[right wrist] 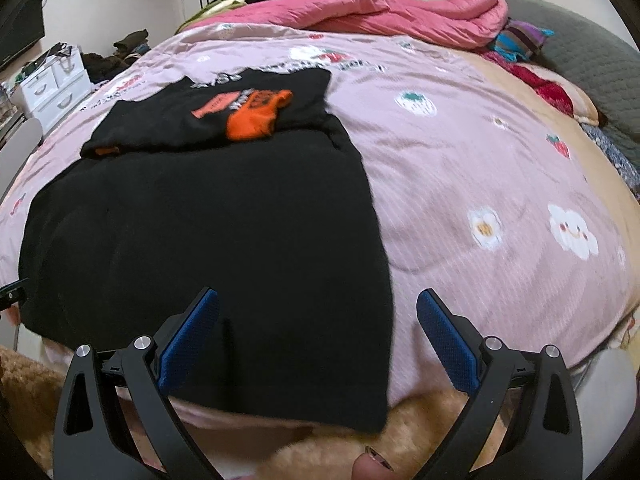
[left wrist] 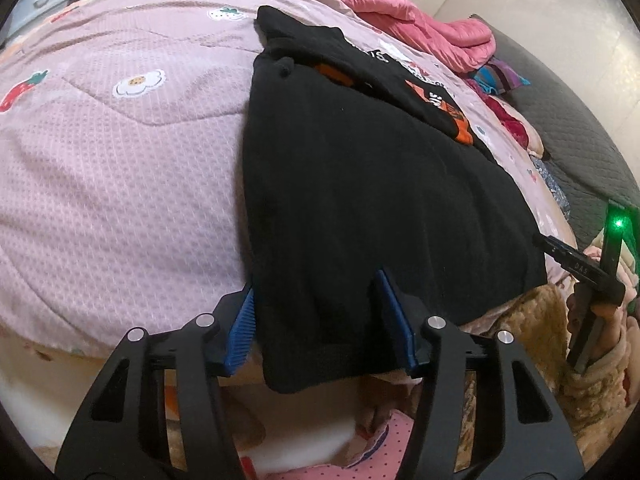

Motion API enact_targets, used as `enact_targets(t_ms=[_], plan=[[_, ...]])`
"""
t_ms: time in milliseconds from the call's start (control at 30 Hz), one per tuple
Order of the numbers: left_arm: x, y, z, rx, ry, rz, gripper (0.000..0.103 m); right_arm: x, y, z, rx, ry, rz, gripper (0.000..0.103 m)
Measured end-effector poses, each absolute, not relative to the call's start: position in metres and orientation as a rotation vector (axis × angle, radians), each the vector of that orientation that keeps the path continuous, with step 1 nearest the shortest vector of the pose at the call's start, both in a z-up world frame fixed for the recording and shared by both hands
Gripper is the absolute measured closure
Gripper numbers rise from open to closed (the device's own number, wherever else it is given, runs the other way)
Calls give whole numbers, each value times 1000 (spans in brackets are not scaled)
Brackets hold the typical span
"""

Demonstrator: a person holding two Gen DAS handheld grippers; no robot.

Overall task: Fold small clothes
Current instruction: 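Grasp the sweater hem with both grippers, then lift the hem with both grippers and fold it over toward the collar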

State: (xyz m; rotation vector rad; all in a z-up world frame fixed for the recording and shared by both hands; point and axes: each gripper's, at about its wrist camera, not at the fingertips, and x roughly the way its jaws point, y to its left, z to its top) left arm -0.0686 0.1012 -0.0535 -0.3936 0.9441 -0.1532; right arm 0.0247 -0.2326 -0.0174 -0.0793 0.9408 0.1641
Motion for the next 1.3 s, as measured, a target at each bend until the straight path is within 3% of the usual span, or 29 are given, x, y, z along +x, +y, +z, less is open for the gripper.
enact_targets(t_ms=[233, 333, 400, 500, 567, 767, 1300], plan=[[-67, 100, -56, -395, 944, -144, 55, 17, -251, -30, -28, 994, 188, 5], [-65, 100, -57, -399, 944, -136, 55, 13, -250, -35, -31, 1014, 208, 33], [-65, 100, -57, -401, 944, -133, 55, 10, -247, -36, -52, 1010, 219, 43], [-64, 99, -56, -390, 945, -126, 55, 6, -249, -34, -83, 983, 205, 68], [-64, 97, -55, -362, 943, -108, 64, 3, -254, -30, -84, 963, 197, 95], [-62, 96, -50, -324, 930, -89, 96, -4, -263, -2, 11, 865, 294, 96], [-68, 115, -7, -439, 772, -140, 99, 29, -273, 63, 171, 643, 360, 96]])
